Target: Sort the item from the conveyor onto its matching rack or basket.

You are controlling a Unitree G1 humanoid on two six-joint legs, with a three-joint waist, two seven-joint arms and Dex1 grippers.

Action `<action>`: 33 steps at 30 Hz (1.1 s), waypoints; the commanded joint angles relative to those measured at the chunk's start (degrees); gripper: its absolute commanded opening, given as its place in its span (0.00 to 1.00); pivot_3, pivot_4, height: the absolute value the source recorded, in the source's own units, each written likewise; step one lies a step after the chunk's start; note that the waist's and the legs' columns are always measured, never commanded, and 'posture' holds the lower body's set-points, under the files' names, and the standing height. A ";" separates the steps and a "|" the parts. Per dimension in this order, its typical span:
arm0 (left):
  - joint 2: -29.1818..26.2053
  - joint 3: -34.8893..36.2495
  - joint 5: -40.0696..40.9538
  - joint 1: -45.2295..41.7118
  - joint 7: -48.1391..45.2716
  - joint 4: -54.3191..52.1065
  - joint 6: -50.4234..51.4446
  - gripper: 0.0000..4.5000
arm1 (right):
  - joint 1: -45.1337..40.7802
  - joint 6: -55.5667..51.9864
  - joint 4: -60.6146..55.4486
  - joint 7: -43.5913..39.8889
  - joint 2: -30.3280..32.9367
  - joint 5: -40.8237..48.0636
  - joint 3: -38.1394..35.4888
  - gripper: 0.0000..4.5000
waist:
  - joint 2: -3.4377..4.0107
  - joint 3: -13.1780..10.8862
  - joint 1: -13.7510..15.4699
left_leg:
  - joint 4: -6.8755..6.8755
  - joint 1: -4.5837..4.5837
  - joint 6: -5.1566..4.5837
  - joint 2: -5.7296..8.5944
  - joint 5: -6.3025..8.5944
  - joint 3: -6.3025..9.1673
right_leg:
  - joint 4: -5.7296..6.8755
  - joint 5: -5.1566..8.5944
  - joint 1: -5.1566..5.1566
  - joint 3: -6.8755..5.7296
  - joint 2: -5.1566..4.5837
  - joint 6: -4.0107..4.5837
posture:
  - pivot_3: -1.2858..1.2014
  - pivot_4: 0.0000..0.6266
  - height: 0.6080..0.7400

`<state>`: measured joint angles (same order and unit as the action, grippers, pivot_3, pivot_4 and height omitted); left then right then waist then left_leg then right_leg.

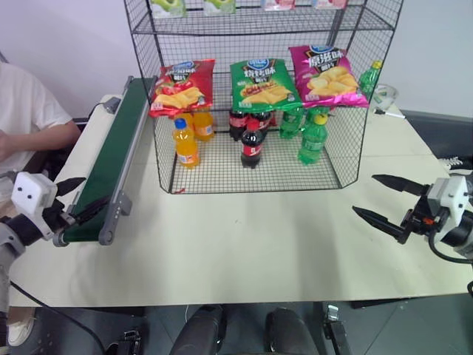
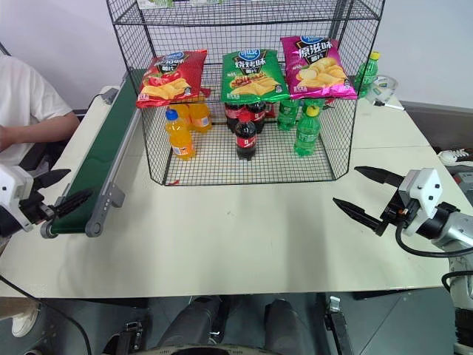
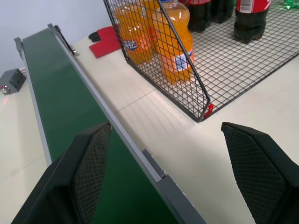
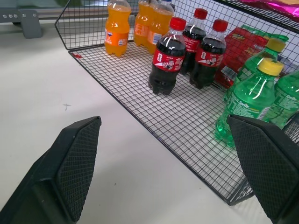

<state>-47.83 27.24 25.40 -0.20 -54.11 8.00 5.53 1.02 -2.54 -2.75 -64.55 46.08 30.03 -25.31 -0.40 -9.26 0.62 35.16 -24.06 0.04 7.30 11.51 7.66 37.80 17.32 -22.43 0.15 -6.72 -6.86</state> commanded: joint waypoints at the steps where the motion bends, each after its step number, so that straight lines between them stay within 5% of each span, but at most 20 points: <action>1: 0.02 0.11 -0.73 -0.58 -0.45 0.32 -2.10 0.87 | -0.88 1.18 -0.07 0.15 -0.24 0.20 -0.32 1.00 | 0.00 0.00 -0.01 | 0.00 0.00 0.00 0.00 0.00 0.00 | 0.00 0.00 0.00 0.00 0.00 0.00 | 0.52 0.24 1.00; 33: 0.86 -0.67 1.55 -3.58 -5.86 2.65 -4.18 0.87 | -1.57 -0.04 -0.11 0.36 -0.19 0.65 0.68 1.00 | 0.01 -0.02 -0.01 | -0.02 -0.03 0.00 0.00 0.01 0.00 | -0.02 0.01 -0.05 0.00 0.00 0.01 | 0.52 0.24 1.00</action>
<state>-46.77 25.80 26.68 -3.06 -59.69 10.72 2.80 -0.19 -3.69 -1.96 -64.42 46.04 30.46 -23.44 -0.39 -9.28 0.60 35.13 -24.09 0.04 7.30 11.51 7.67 37.78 17.33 -22.48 0.15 -6.73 -6.85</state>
